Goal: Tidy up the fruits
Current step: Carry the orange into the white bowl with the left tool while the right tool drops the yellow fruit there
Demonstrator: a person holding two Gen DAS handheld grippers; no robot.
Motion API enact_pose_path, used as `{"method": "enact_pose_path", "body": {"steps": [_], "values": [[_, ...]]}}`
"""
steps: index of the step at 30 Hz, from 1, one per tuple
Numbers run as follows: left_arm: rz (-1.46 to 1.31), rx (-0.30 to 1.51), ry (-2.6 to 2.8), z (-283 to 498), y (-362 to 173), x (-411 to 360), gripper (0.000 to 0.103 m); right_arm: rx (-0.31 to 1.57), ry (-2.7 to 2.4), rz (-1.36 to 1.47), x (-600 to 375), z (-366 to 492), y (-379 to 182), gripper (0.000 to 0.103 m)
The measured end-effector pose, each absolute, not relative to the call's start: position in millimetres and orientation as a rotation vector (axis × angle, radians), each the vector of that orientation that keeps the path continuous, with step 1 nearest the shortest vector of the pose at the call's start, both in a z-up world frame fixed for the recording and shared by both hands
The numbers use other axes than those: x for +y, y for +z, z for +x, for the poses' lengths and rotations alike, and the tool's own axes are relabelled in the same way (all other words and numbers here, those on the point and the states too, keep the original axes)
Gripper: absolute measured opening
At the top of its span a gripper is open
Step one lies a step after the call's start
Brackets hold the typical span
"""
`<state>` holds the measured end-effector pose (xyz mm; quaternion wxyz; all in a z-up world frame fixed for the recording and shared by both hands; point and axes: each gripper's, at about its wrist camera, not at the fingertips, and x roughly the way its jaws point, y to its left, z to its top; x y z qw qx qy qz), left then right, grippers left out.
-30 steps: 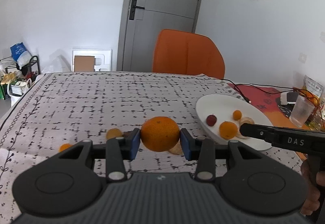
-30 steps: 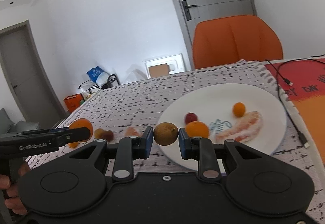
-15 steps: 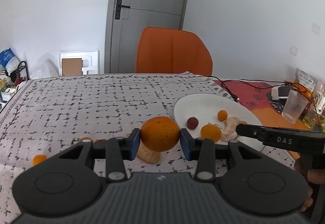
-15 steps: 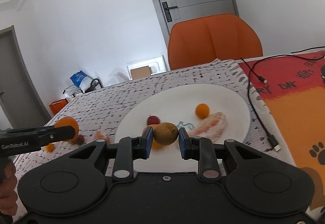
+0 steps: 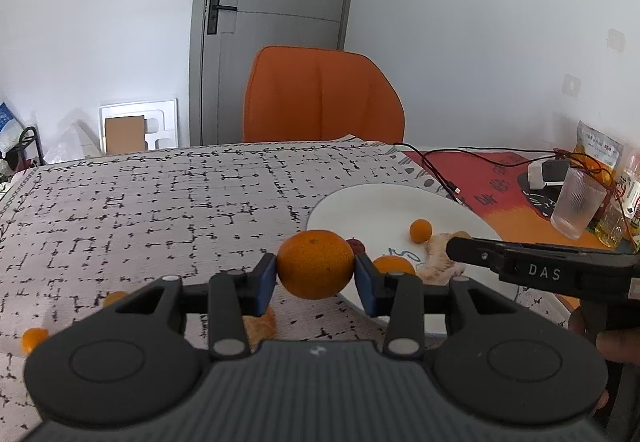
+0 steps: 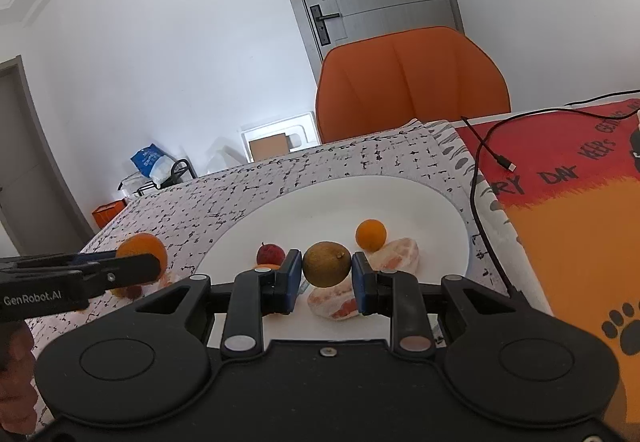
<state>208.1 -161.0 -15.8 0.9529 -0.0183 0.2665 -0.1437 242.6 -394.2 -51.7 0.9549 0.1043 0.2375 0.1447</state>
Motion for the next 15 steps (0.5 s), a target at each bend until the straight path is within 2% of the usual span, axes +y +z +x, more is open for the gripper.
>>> {"method": "enact_pose_path", "body": {"steps": [3,5,12,15], "values": [[-0.03,0.548,-0.293,212,-17,-166,0.041,0.48,0.295,0.214,-395,248,-53,0.026],[-0.023,0.551,-0.294,215,-18,-169,0.041,0.475,0.283,0.216,-396,250,-54,0.036],[-0.007,0.567,-0.303,223,-23,-180,0.041,0.474,0.29,0.237,-403,242,-56,0.036],[0.0,0.574,-0.312,227,-25,-185,0.041,0.474,0.296,0.252,-405,237,-56,0.04]]}}
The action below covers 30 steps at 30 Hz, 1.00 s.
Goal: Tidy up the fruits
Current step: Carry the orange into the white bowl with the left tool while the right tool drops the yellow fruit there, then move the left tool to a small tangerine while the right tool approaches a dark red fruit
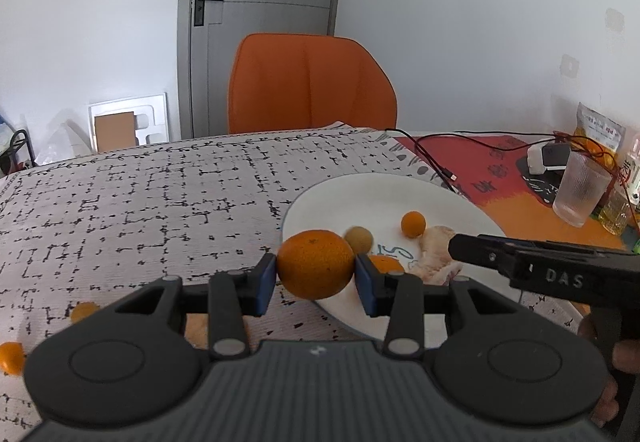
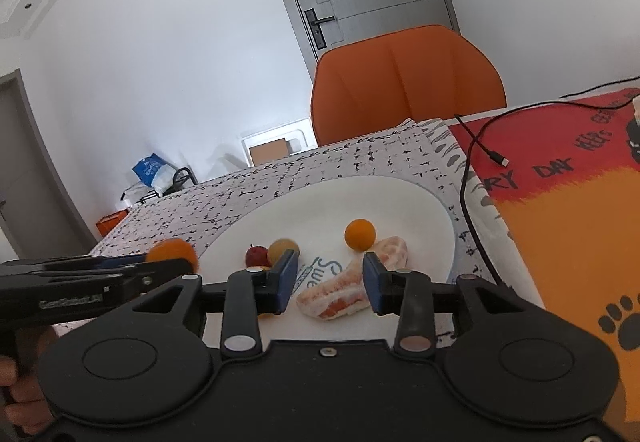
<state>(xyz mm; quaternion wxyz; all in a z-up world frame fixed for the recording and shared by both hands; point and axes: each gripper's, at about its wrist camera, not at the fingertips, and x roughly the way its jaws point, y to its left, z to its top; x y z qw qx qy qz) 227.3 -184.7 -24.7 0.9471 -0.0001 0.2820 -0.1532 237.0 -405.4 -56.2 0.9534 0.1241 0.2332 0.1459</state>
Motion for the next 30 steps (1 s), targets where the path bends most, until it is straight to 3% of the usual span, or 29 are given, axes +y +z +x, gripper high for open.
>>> {"method": "enact_pose_path", "body": {"steps": [14,21,30], "values": [[0.015,0.563,-0.28,220,-21,-180,0.052,0.473,0.306,0.257,-401,228,-57,0.051],[-0.014,0.561,-0.227,209,-18,-156,0.067,0.471,0.306,0.259,-394,221,-56,0.057],[-0.033,0.547,-0.167,191,-11,-130,0.088,0.457,0.301,0.246,-383,212,-51,0.074]]}}
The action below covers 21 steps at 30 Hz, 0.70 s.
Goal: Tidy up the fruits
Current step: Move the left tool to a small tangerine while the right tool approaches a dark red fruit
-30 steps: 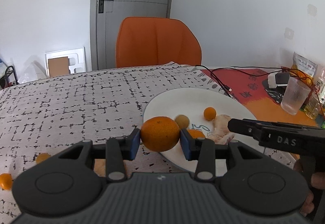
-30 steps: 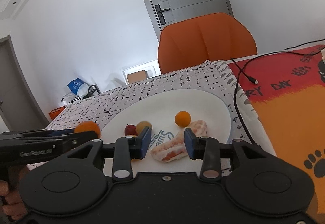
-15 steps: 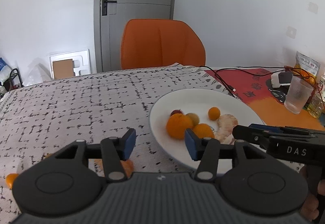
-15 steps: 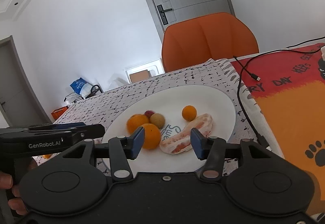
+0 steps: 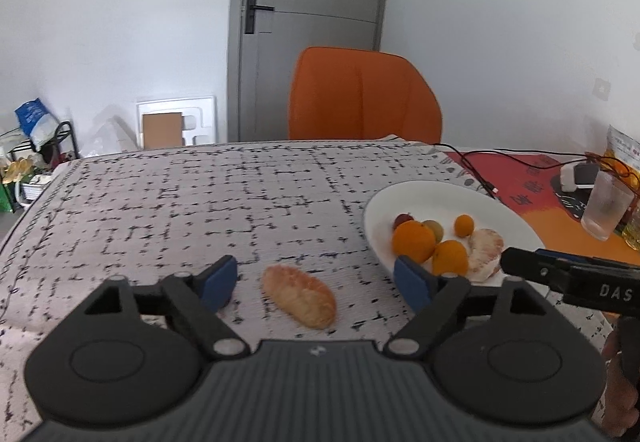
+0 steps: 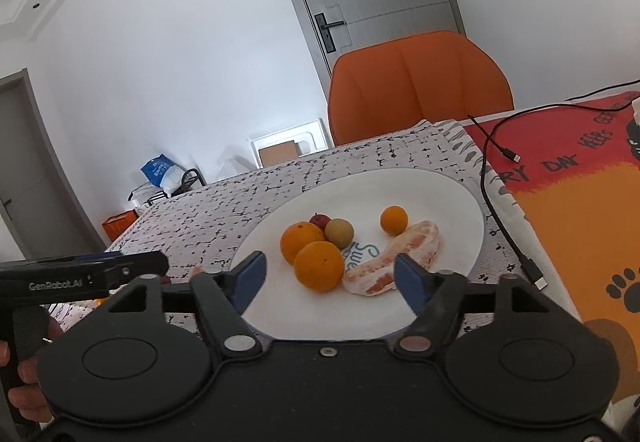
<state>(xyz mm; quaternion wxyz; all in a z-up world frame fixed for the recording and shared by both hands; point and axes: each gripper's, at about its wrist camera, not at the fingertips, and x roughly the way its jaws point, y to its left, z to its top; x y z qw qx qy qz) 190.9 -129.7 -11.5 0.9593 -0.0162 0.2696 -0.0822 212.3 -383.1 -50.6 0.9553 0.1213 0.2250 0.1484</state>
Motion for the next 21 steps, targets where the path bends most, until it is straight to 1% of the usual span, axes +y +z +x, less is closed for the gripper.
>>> {"method": "enact_pose_path", "body": {"steps": [3,5,6,8,10,21], "values": [[-0.025,0.548,-0.144,187,-11,-124,0.089,0.46,0.3,0.246,-379,211,-50,0.077],[-0.031,0.544,-0.134,183,-11,-118,0.091,0.459,0.297,0.245,-376,210,-48,0.088],[-0.039,0.538,-0.129,181,-10,-115,0.094,0.453,0.294,0.243,-374,208,-48,0.092],[-0.058,0.518,-0.116,176,-9,-108,0.099,0.438,0.289,0.244,-372,205,-47,0.102],[-0.076,0.513,-0.095,173,-8,-101,0.103,0.434,0.292,0.25,-369,204,-45,0.103],[-0.111,0.527,-0.052,160,-6,-69,0.103,0.449,0.312,0.24,-348,199,-43,0.103]]}}
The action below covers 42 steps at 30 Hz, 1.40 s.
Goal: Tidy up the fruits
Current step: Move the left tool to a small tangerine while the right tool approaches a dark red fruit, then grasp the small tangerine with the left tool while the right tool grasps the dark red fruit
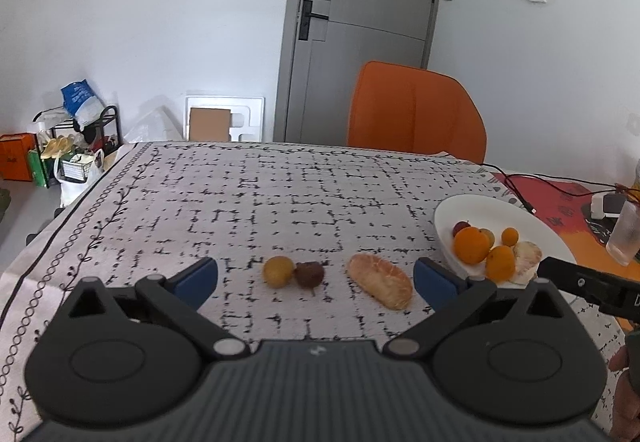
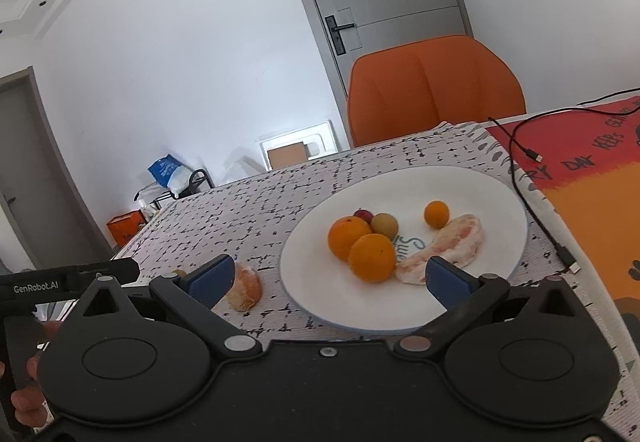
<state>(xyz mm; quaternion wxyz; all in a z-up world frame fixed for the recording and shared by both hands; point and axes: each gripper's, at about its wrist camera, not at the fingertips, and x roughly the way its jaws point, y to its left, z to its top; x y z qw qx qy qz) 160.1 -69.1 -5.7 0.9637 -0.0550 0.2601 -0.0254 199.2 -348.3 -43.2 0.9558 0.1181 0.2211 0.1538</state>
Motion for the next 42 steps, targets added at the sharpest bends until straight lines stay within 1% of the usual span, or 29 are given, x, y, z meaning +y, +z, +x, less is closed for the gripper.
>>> {"method": "enact_pose_path", "body": {"steps": [10,20,24,27,32,34,36,42], "values": [[-0.161,0.521,-0.048,149,-4,-42,0.103,0.458,0.345,0.203,-325,198,-41,0.103],[-0.153,0.514,-0.029,143,-8,-26,0.1,0.458,0.389,0.166,-303,197,-39,0.103],[-0.154,0.516,-0.022,143,-12,-20,0.093,0.45,0.408,0.148,-294,197,-37,0.103],[-0.167,0.522,-0.014,144,-15,-14,0.087,0.446,0.42,0.131,-288,197,-36,0.101],[-0.182,0.531,-0.005,147,-20,-5,0.076,0.458,0.44,0.106,-277,201,-36,0.09],[-0.191,0.536,-0.002,148,-22,-1,0.069,0.463,0.446,0.099,-272,202,-37,0.086],[-0.201,0.543,0.002,150,-25,2,0.065,0.469,0.452,0.095,-268,204,-38,0.084],[-0.216,0.556,0.016,157,-32,11,0.062,0.487,0.463,0.079,-259,211,-42,0.081]]}}
